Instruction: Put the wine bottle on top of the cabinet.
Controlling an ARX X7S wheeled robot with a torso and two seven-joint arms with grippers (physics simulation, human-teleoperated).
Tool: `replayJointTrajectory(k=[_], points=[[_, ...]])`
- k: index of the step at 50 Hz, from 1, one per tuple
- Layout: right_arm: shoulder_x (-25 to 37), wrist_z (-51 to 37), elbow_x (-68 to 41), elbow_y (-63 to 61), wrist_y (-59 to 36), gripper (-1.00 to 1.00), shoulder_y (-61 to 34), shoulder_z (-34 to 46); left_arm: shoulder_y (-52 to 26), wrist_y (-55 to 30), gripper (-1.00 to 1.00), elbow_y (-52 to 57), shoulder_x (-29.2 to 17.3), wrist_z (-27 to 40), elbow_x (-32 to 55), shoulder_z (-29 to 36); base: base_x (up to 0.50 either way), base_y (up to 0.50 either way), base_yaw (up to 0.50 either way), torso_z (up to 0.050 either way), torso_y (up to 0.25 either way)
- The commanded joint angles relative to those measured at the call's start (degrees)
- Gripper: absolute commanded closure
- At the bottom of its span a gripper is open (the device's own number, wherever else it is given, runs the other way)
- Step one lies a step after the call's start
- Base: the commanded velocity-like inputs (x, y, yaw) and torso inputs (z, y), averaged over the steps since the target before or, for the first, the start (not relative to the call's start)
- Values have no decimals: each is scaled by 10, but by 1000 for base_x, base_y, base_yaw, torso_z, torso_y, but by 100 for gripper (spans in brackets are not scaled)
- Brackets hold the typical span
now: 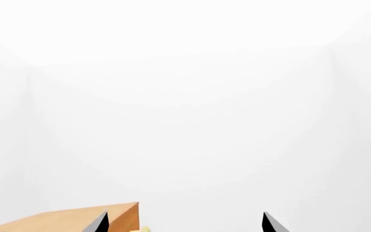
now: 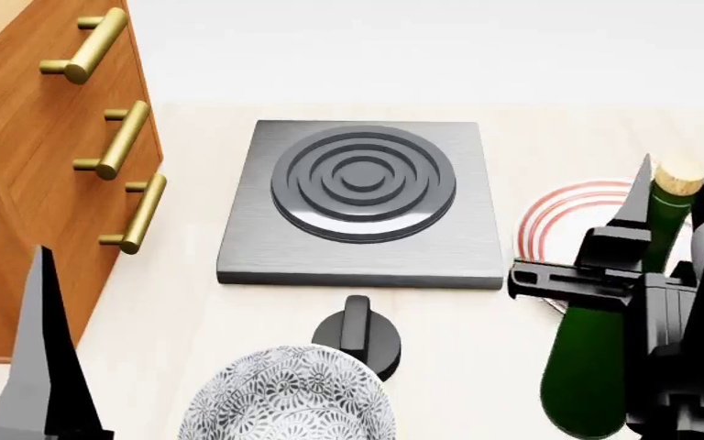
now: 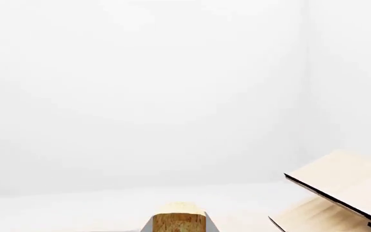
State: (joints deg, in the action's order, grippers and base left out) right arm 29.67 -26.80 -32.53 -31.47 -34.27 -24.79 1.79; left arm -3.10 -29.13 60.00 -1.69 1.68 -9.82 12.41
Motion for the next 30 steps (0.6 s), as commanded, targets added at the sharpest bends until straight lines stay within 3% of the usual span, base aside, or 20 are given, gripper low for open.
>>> replayJointTrajectory(k=[1,24,30], points=[[-6,32,2,-31,-49,100,-77,29,2,7,-100,0,13,-24,8,-14,0,0,0,0,0],[-50,52,-91,-42,-102,100,-161,48,18,-4,-100,-1,8,-32,15,32,0,0,0,0,0],[-67,51,-118,-32,-110,100,-180,42,25,-7,-100,-30,-2,-49,87,42,0,0,0,0,2]])
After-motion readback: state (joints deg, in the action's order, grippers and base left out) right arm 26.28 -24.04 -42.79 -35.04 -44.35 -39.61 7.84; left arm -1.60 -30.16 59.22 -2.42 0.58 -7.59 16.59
